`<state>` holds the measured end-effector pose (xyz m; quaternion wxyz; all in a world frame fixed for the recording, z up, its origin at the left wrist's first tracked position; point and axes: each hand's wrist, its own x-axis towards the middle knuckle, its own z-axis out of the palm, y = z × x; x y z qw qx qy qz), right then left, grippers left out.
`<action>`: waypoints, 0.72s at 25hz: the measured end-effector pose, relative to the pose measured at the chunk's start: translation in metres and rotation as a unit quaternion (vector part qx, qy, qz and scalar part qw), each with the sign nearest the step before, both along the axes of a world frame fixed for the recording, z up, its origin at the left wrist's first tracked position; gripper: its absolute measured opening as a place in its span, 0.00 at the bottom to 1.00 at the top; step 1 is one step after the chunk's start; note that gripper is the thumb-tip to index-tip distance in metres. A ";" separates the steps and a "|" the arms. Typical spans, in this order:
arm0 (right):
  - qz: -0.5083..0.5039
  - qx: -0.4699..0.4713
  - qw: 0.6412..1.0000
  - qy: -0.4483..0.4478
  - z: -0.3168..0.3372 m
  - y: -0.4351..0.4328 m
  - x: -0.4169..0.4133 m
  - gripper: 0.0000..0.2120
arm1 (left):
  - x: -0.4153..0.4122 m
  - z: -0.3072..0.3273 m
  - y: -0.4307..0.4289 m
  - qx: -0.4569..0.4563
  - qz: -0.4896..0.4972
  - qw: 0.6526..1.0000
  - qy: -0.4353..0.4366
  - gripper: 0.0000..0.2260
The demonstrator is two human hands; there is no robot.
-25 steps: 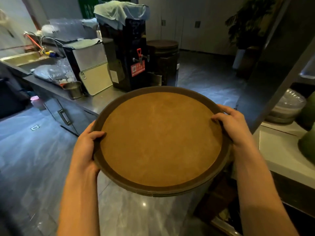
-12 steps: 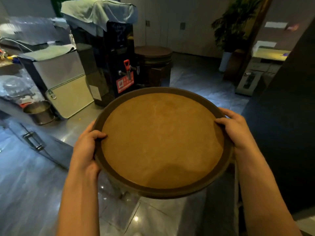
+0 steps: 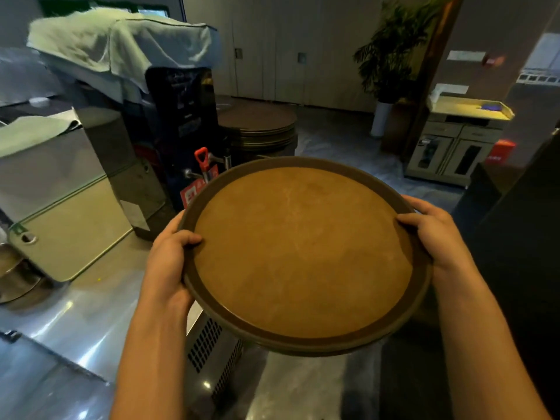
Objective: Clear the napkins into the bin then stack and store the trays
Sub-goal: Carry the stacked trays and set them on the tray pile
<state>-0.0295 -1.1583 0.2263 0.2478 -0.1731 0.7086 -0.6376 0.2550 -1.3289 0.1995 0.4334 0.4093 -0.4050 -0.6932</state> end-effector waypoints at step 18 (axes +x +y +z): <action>0.129 -0.016 0.992 0.008 0.003 -0.277 -0.318 0.19 | -0.282 0.017 -0.188 -0.009 0.141 0.990 -0.027 0.23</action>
